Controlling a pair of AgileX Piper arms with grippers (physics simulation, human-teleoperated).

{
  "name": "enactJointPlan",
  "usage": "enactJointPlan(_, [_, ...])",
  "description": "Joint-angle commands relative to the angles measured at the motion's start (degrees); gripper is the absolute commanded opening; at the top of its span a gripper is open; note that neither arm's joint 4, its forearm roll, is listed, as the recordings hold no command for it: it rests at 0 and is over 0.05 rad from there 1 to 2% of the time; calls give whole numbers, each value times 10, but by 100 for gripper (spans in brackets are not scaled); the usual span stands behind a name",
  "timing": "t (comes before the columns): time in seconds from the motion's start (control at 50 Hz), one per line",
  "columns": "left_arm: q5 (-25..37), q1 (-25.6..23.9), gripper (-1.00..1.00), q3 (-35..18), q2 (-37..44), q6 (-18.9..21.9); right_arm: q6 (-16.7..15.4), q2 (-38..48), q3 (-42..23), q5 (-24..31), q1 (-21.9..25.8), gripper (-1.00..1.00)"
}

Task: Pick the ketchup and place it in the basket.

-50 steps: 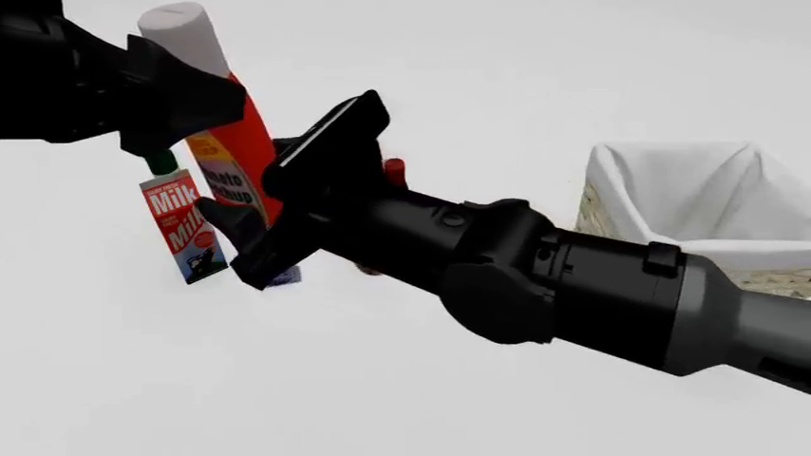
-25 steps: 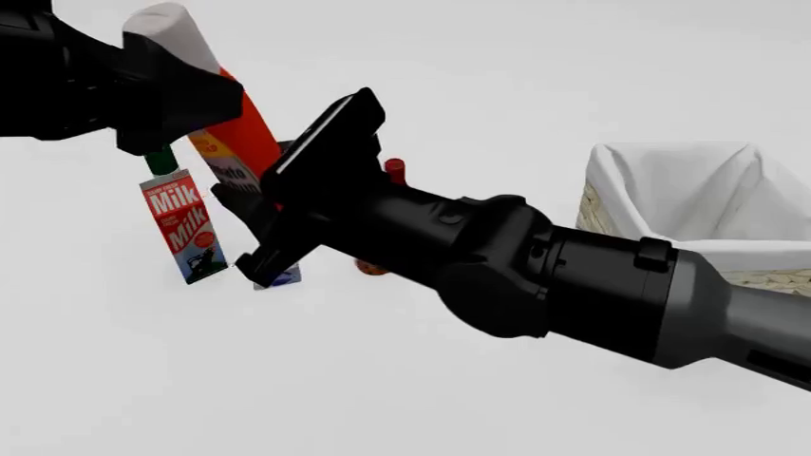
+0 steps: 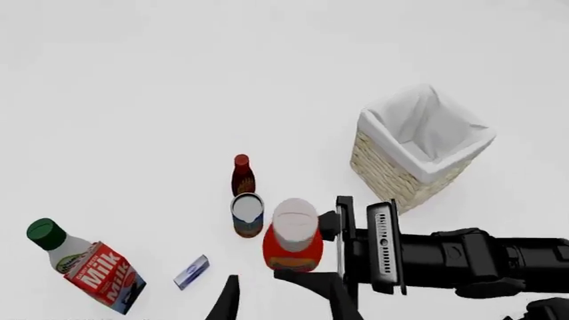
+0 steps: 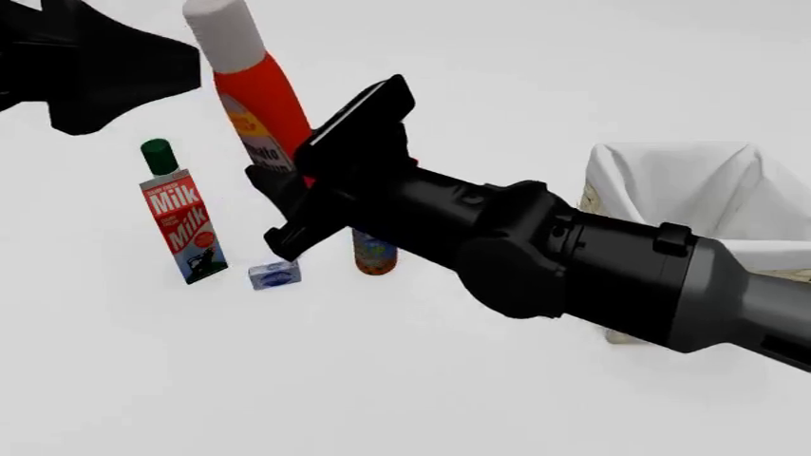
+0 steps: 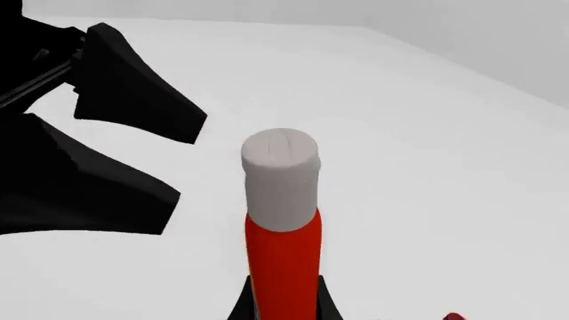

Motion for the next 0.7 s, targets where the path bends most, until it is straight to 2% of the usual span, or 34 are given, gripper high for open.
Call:
enactJointPlan(0.02, [-21, 21, 100, 31, -25, -12, 21, -20, -6, 16, -19, -100])
enactJointPlan(0.22, [-59, 36, 100, 77, -48, -23, 35, -39, -6, 29, -55, -100])
enactJointPlan(0.34, [-89, 42, 100, 114, -63, -40, 33, -47, -1, 34, -73, -100])
enactJointPlan(0.36, [-95, 40, 100, 123, -66, -56, 37, -53, 1, 36, -75, -100])
enactJointPlan(0.46, [-114, 47, 100, 144, -78, -56, 33, -61, 0, 44, -92, -100])
enactJointPlan(0.48, [-122, 59, 100, 150, -83, -46, 35, -64, 1, 45, -94, -100])
enactJointPlan(0.52, [-129, 57, 100, 161, -88, -60, 33, -67, 2, 47, -100, -100])
enactJointPlan(0.54, [-134, 63, 100, 165, -92, -54, 31, -66, 2, 46, -104, -100])
enactJointPlan(0.56, [-145, 86, 100, 171, -103, -25, 30, -68, 3, 46, -109, -100])
enactJointPlan(0.58, [-142, 71, 100, 177, -101, -50, 28, -68, 3, 48, -110, -100])
enactJointPlan(0.6, [-143, 71, 100, 182, -106, -53, 31, -71, 4, 49, -114, -100])
enactJointPlan(0.62, [-148, 86, 100, 183, -113, -36, 30, -72, 4, 49, -119, -100])
enactJointPlan(0.66, [-150, 83, 100, 190, -117, -51, 33, -75, 6, 50, -124, -100])
enactJointPlan(0.7, [-157, 98, 100, 194, -125, -38, 32, -75, 5, 48, -133, -100])
